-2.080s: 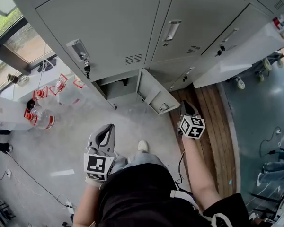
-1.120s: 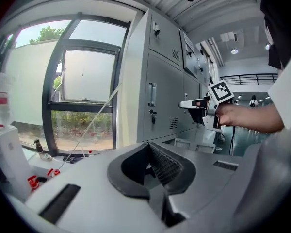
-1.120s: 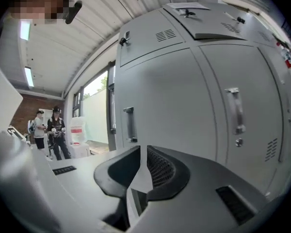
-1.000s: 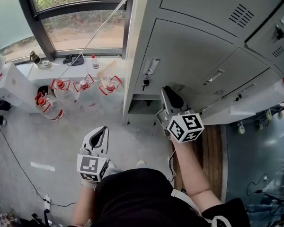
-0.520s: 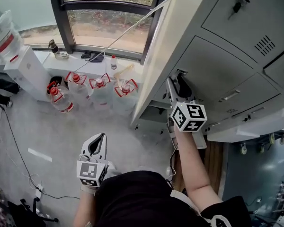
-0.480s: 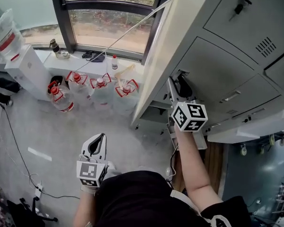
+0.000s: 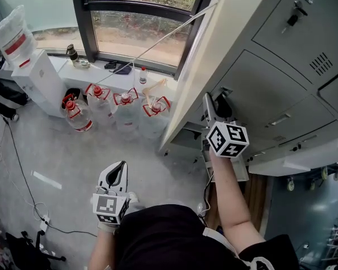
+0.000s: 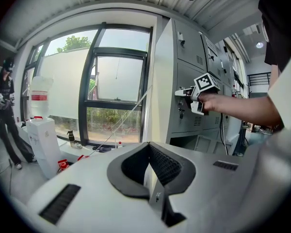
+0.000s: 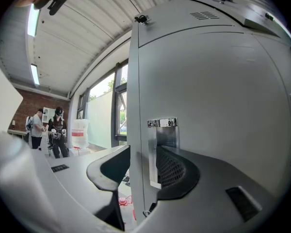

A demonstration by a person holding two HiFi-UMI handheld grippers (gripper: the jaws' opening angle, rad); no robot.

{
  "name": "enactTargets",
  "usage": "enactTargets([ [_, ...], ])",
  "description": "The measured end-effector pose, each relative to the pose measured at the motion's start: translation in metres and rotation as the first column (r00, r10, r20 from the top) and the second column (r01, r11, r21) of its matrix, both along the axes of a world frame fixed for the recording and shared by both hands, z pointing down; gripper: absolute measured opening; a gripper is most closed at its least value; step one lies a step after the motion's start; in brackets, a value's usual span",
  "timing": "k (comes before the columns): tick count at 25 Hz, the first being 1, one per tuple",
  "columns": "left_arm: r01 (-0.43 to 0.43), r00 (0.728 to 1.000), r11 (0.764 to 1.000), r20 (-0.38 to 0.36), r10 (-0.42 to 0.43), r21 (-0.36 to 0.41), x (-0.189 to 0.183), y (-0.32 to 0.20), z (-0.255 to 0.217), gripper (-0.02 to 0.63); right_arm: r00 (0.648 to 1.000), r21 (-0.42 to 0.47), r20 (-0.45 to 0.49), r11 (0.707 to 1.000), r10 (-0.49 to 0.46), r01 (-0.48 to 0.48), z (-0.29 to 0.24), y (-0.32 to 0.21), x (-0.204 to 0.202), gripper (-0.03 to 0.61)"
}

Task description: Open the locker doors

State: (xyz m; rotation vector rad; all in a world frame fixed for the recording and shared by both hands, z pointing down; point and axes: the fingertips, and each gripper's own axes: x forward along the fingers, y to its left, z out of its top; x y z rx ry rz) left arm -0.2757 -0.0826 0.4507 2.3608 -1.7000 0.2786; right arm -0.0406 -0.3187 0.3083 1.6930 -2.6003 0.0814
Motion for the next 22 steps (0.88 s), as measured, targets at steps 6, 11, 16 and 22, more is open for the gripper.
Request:
enactTargets([
  [6, -0.035, 0.999, 0.999, -0.002, 0.035, 0.000, 0.009, 0.003, 0.001, 0.018, 1.000, -0.009, -0.002, 1.000, 0.004, -0.004, 0.000, 0.013, 0.005, 0.135],
  [11, -0.071, 0.997, 0.997, -0.004, 0.071, 0.000, 0.016, 0.005, 0.001, 0.018, 1.000, -0.004, -0.007, 1.000, 0.012, -0.012, 0.000, 0.031, 0.007, 0.123],
  [16, -0.112, 0.994, 0.994, -0.004, 0.112, -0.002, 0.023, 0.007, 0.002, 0.018, 1.000, -0.003, -0.012, 1.000, 0.017, -0.017, 0.000, 0.048, 0.008, 0.123],
  [22, -0.160, 0.987, 0.987, -0.009, 0.160, -0.002, 0.032, 0.009, 0.004, 0.018, 1.000, 0.000, -0.011, 1.000, 0.018, -0.018, 0.001, 0.067, 0.013, 0.126],
])
